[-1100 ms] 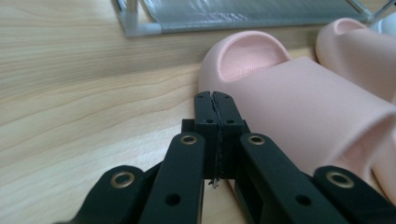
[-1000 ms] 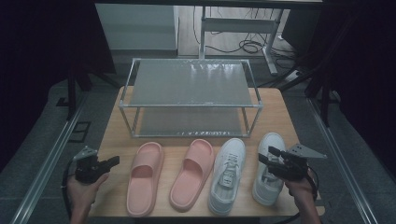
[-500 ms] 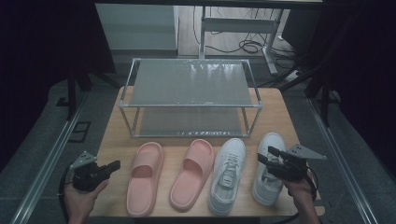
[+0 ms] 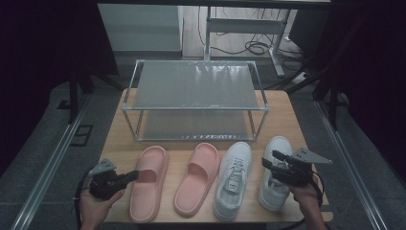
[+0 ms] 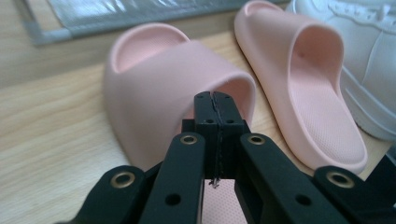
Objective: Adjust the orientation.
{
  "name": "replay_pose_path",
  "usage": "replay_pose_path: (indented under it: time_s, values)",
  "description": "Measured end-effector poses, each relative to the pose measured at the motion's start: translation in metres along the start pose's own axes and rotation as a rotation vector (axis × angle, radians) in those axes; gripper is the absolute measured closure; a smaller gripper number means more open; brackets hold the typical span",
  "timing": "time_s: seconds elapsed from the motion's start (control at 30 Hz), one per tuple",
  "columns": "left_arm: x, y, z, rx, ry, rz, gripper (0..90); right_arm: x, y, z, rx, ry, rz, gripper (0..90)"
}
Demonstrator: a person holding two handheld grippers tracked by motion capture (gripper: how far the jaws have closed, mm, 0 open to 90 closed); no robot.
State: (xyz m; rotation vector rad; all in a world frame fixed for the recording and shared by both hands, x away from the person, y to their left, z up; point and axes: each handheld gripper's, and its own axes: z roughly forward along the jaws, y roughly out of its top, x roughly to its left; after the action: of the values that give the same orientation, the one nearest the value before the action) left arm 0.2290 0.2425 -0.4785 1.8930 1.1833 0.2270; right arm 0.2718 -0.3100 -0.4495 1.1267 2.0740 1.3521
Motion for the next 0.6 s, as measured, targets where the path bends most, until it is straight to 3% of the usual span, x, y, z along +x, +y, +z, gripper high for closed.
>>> replay_pose_path:
  time_s: [0.3,0.6]
  values:
    - [0.002,-0.008,0.022,0.079,-0.007,-0.007,90.0,-0.005,-0.001,-0.003,-0.003,-0.011,0.015,43.2]
    - [0.009,-0.011,0.026,0.093,0.004,-0.021,90.0,-0.004,-0.002,0.000,0.007,-0.012,0.012,43.3]
